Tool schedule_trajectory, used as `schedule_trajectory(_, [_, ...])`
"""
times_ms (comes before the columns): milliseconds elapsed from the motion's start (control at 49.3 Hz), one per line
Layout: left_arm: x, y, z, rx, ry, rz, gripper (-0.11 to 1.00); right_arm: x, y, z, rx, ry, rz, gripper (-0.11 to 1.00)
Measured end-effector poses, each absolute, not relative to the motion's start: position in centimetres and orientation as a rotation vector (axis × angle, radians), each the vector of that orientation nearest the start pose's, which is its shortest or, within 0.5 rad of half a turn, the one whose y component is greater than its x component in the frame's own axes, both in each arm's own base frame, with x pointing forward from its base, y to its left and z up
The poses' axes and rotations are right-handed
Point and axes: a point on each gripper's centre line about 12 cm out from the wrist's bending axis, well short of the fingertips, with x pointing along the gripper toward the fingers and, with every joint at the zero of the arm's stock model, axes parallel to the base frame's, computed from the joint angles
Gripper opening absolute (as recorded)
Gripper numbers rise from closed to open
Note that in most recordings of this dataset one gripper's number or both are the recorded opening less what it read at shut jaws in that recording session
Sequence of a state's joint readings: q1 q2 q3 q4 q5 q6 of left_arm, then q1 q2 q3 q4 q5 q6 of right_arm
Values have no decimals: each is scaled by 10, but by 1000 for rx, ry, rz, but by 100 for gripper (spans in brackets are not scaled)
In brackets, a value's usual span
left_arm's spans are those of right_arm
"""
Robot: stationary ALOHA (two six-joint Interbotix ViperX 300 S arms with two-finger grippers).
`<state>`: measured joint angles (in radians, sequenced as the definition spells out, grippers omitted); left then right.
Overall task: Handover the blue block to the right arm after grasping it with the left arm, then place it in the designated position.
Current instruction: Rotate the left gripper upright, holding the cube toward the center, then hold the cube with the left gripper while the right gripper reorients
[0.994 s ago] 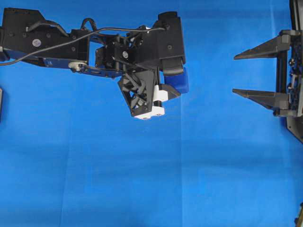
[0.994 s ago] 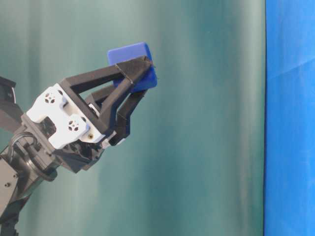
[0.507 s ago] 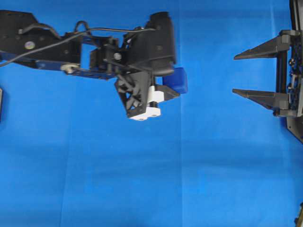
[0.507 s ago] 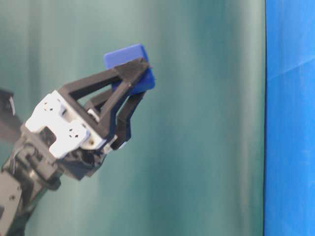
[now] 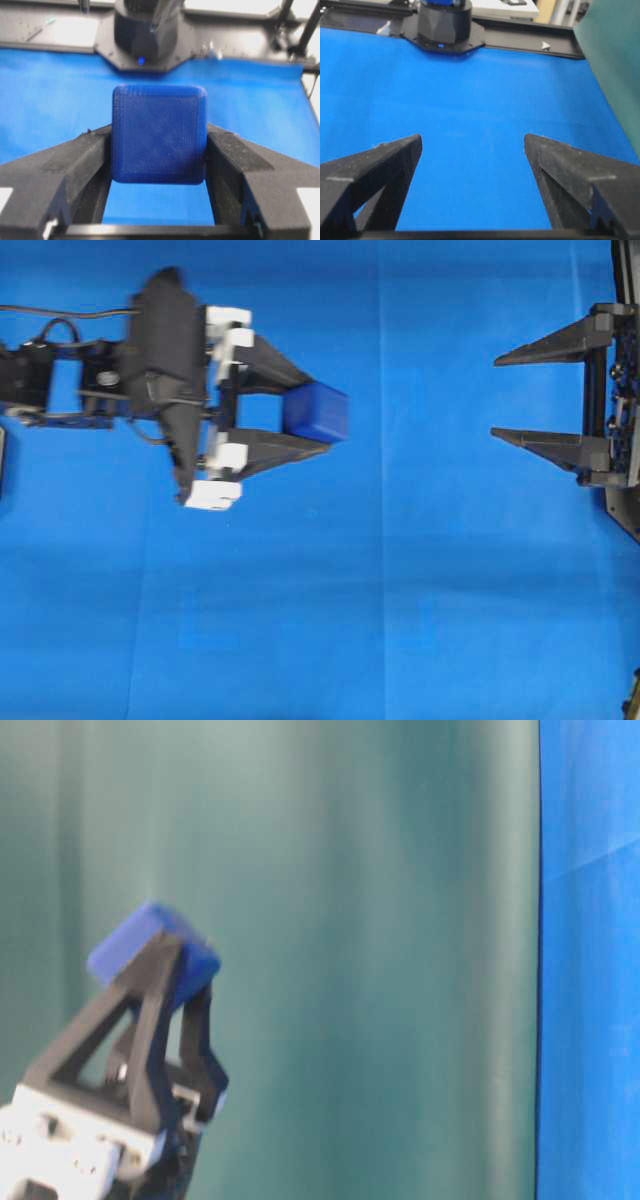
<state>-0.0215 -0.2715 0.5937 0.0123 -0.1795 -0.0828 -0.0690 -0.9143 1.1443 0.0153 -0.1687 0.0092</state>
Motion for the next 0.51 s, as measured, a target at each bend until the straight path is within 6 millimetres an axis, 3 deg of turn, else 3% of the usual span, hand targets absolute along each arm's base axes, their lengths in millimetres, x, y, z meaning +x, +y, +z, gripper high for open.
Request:
schedule_trajectory(203, [360,-10,316,-72,55,-28,46,209,-15,282,25,59,-72,96])
schedule_trajectory(507, [359,-10,315,-71,44,-29,46,209,-15,283,26,53,-72,96])
